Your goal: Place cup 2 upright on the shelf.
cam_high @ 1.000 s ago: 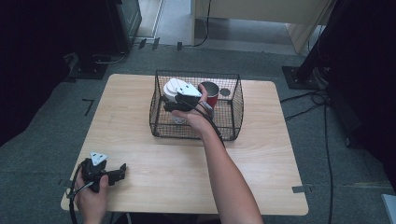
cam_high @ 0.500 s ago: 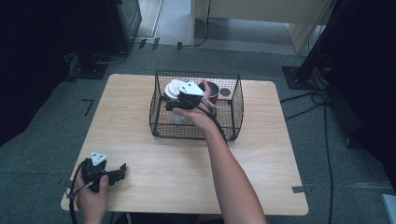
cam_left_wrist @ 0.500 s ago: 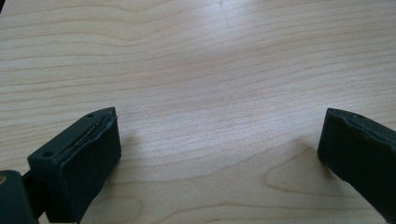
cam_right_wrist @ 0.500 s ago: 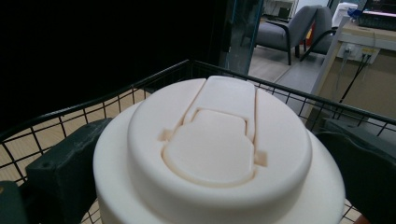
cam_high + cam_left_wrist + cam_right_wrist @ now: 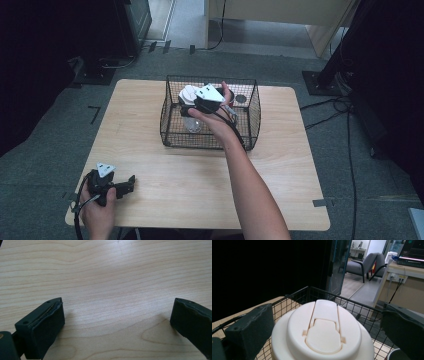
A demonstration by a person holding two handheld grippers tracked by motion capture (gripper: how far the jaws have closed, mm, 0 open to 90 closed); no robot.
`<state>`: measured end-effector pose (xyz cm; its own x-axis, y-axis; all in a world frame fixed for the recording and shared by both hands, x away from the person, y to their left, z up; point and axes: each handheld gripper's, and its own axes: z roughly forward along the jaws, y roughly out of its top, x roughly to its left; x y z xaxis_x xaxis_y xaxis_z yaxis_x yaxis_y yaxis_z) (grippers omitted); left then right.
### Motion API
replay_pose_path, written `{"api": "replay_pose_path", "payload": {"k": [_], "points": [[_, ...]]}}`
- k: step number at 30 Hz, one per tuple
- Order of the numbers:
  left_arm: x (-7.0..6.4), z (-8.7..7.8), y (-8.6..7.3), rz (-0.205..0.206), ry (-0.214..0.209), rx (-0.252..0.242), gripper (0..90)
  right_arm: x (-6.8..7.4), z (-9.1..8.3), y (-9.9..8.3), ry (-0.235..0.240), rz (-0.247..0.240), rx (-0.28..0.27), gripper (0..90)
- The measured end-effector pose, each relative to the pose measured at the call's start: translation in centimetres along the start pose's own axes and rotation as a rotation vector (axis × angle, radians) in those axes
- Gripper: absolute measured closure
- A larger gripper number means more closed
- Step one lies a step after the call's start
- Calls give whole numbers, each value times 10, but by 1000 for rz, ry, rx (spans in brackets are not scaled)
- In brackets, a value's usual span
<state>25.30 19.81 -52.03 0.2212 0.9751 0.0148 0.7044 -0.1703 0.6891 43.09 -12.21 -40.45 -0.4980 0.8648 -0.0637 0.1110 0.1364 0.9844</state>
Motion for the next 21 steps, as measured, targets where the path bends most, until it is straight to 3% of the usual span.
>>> {"api": "replay_pose_path", "payload": {"k": [5, 11, 14, 21], "points": [[0, 0, 0, -2, 0, -2, 0, -3, -8, 5, -13, -2, -15, 0], [0, 0, 0, -2, 1, -1, 0, -17, -23, 10, -48, 2, -29, 0], [0, 0, 0, -3, 1, -1, 0, -25, -33, 11, -83, 12, -20, 0], [0, 0, 0, -5, 0, -2, 0, -36, -65, 1, -112, 17, 12, 0]]}}
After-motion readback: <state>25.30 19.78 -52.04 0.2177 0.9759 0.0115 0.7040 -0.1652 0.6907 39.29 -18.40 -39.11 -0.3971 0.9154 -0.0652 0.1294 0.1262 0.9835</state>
